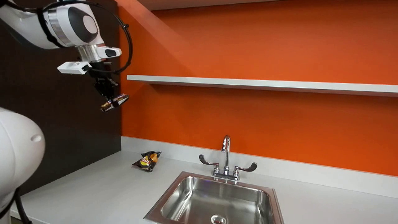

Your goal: Put the sneakers bar on the bottom shelf

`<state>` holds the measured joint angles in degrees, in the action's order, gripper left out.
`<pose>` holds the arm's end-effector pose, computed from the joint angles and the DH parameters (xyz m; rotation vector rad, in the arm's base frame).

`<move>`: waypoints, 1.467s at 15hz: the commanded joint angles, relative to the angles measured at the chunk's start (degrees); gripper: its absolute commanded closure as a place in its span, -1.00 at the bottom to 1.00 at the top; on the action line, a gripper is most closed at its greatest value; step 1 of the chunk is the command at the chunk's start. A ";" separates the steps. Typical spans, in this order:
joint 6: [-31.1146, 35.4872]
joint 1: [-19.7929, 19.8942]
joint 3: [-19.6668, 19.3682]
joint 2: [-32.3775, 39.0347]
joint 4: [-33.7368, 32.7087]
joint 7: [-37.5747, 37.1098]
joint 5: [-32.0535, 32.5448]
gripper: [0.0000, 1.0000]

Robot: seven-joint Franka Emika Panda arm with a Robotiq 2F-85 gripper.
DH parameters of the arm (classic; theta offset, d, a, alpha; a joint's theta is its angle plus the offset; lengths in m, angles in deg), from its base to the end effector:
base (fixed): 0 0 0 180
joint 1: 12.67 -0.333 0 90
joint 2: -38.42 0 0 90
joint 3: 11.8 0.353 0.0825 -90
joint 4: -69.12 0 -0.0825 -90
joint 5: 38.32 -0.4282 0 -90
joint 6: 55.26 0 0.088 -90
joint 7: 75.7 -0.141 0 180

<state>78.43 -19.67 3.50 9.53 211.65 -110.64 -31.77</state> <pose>0.4265 0.1738 0.4762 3.0284 -0.2514 0.6087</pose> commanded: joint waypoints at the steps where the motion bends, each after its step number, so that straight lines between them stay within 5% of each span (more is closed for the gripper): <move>1: -0.80 2.62 -0.02 1.62 -5.64 3.12 0.98 0.92; 10: -1.47 6.21 0.28 6.18 -18.86 10.31 7.99 0.92; 22: -12.00 5.33 -2.24 27.45 -45.81 11.93 12.82 0.92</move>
<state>71.80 -12.90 2.39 30.78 174.65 -100.35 -20.61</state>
